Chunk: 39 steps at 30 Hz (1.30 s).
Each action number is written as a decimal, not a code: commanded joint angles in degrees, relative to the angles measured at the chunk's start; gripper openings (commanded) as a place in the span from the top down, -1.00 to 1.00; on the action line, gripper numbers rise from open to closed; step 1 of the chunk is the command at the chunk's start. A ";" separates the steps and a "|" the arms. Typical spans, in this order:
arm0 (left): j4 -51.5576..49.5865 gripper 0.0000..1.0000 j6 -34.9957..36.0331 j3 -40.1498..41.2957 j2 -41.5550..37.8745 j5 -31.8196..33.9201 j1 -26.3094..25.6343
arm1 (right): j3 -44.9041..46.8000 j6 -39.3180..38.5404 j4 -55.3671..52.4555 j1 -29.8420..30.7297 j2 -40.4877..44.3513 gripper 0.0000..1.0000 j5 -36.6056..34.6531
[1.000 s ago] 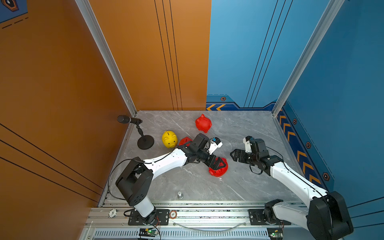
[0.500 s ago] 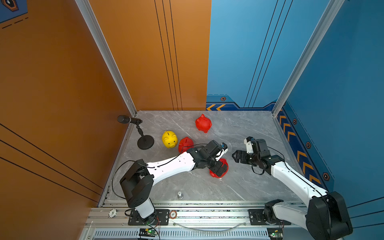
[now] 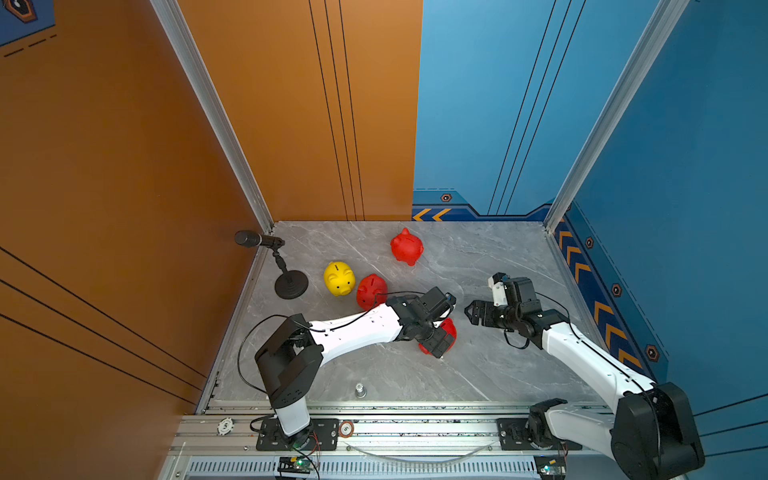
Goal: Open piggy banks
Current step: Adjust the piggy bank at the center of the board.
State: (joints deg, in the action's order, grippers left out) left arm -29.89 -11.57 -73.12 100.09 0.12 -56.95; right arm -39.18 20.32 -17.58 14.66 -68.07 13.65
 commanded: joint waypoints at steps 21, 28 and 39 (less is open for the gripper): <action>27.46 -0.31 -25.14 24.06 -18.30 -28.83 15.46 | 0.95 -1.68 6.50 0.89 7.02 -0.89 12.94; 36.60 -0.37 -34.95 32.25 -18.72 -31.18 17.77 | -0.90 -2.00 7.10 2.77 3.36 -0.88 13.51; 30.27 -0.95 -30.24 33.65 -20.53 -31.80 21.20 | -2.92 -2.69 7.10 5.36 -0.93 -0.88 12.11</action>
State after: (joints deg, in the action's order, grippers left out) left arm 3.29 -44.82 -39.75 81.28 -30.06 -37.30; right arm -40.49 18.83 -11.31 19.64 -68.27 25.82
